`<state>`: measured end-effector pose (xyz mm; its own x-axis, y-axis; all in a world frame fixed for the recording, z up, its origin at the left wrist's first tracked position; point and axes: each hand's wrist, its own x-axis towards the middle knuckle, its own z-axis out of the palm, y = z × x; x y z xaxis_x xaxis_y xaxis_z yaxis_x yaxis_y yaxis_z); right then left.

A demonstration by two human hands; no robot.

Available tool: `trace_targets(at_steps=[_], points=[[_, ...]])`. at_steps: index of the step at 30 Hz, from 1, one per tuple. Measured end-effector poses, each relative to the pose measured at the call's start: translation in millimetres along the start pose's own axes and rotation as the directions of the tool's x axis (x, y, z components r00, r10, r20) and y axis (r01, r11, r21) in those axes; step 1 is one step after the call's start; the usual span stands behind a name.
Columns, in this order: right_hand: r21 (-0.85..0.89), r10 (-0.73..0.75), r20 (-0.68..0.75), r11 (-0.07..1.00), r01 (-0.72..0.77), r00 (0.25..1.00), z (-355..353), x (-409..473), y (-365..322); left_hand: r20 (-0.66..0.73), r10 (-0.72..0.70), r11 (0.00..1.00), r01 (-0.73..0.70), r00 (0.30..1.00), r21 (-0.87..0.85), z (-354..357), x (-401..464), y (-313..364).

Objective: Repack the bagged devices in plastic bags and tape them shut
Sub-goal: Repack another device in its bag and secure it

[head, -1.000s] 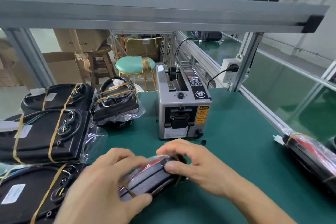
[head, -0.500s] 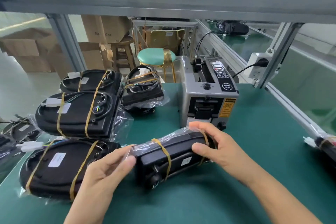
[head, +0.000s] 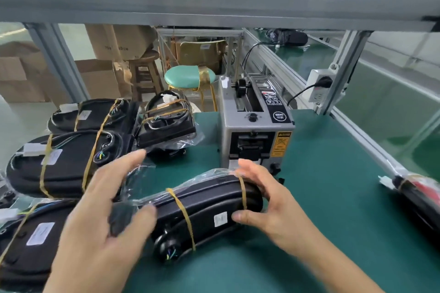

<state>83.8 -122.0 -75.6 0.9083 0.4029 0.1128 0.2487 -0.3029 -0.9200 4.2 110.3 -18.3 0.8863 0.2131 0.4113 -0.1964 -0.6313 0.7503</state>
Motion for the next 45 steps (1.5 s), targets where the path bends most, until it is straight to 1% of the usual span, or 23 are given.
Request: trace_targets(at_steps=[1, 3, 4, 5, 6, 8, 9, 12, 19, 21, 23, 27, 29, 30, 31, 32, 34, 35, 37, 39, 40, 42, 45], points=[[0.001, -0.013, -0.012, 1.000, 0.013, 1.000, 1, -2, -3, 0.110, 0.070, 0.988, -0.084, 0.991, 0.129, 7, 3, 12], [-0.008, -0.061, -0.032, 0.998, 0.061, 0.998, 3, -4, -12, 0.322, 0.113, 0.914, -0.225, 0.940, 0.337, 30, 9, 27], [-0.024, -0.092, -0.030, 0.996, 0.091, 0.995, 3, -5, -18, 0.361, 0.094, 0.883, -0.245, 0.928, 0.401, 39, 10, 31], [-0.062, -0.120, -0.021, 0.991, 0.119, 0.993, 2, -5, -25, 0.349, 0.059, 0.889, -0.209, 0.935, 0.408, 44, 12, 32], [-0.125, -0.140, -0.014, 0.983, 0.137, 0.990, -1, -6, -30, 0.319, 0.037, 0.923, -0.155, 0.947, 0.353, 45, 16, 30], [-0.258, -0.142, -0.016, 0.957, 0.133, 0.990, -10, -6, -37, 0.207, -0.006, 0.994, -0.017, 0.978, 0.107, 38, 19, 19], [-0.265, -0.123, -0.017, 0.957, 0.114, 0.992, -15, -7, -39, 0.185, -0.019, 1.000, 0.021, 0.983, -0.008, 34, 18, 14], [-0.107, -0.095, -0.021, 0.990, 0.092, 0.995, -24, -7, -41, 0.205, -0.020, 0.970, 0.069, 0.979, -0.233, 30, 17, 8], [0.033, -0.158, -0.012, 0.987, 0.158, 0.987, -25, -10, -44, 0.216, 0.011, 0.870, 0.097, 0.976, -0.484, 31, 13, 6], [0.187, -0.150, -0.048, 0.970, 0.157, 0.987, -25, -10, -40, 0.185, -0.020, 0.795, 0.128, 0.982, -0.592, 34, 12, 4], [0.309, -0.100, -0.037, 0.945, 0.107, 0.994, -22, -11, -33, 0.158, -0.081, 0.672, 0.171, 0.984, -0.721, 42, 9, 1], [0.239, -0.022, 0.201, 0.971, -0.027, 0.979, -7, -16, -31, 0.184, -0.195, 0.398, 0.249, 0.963, -0.883, 69, -6, -10], [0.133, 0.000, 0.161, 0.991, -0.022, 0.987, -10, -18, -37, 0.224, -0.219, 0.344, 0.290, 0.950, -0.893, 75, -11, -14], [0.038, 0.007, 0.116, 0.999, -0.011, 0.993, -13, -19, -39, 0.223, -0.229, 0.350, 0.294, 0.947, -0.889, 74, -11, -16], [-0.118, 0.002, 0.074, 0.993, 0.007, 0.997, -18, -20, -40, 0.196, -0.240, 0.372, 0.277, 0.951, -0.886, 68, -9, -17], [-0.325, -0.015, 0.041, 0.945, 0.027, 0.999, -23, -20, -40, 0.141, -0.250, 0.410, 0.237, 0.958, -0.881, 60, -6, -17], [-0.664, -0.059, 0.020, 0.745, 0.058, 0.998, -29, -18, -43, -0.019, -0.193, 0.577, 0.098, 0.981, -0.811, 40, 1, -16], [-0.739, -0.057, 0.035, 0.671, 0.064, 0.998, -30, -16, -44, -0.060, -0.090, 0.682, 0.018, 0.994, -0.731, 32, 3, -13], [-0.783, -0.042, 0.091, 0.614, 0.097, 0.995, -31, -11, -46, -0.007, 0.118, 0.862, -0.106, 0.993, -0.496, 25, 3, -5], [-0.786, -0.050, 0.142, 0.602, 0.143, 0.989, -29, -7, -45, 0.142, 0.150, 0.960, -0.110, 0.978, -0.257, 30, 1, -6], [-0.786, -0.059, 0.160, 0.596, 0.163, 0.985, -27, -5, -45, 0.217, 0.128, 0.979, -0.088, 0.968, -0.185, 33, 0, -6], [-0.785, -0.075, 0.181, 0.589, 0.189, 0.981, -23, -1, -48, 0.335, 0.105, 0.989, -0.061, 0.937, -0.137, 40, -1, -9], [-0.771, -0.049, 0.275, 0.586, 0.251, 0.960, -20, 3, -51, 0.322, 0.148, 0.986, -0.113, 0.935, -0.126, 43, -1, -16]])
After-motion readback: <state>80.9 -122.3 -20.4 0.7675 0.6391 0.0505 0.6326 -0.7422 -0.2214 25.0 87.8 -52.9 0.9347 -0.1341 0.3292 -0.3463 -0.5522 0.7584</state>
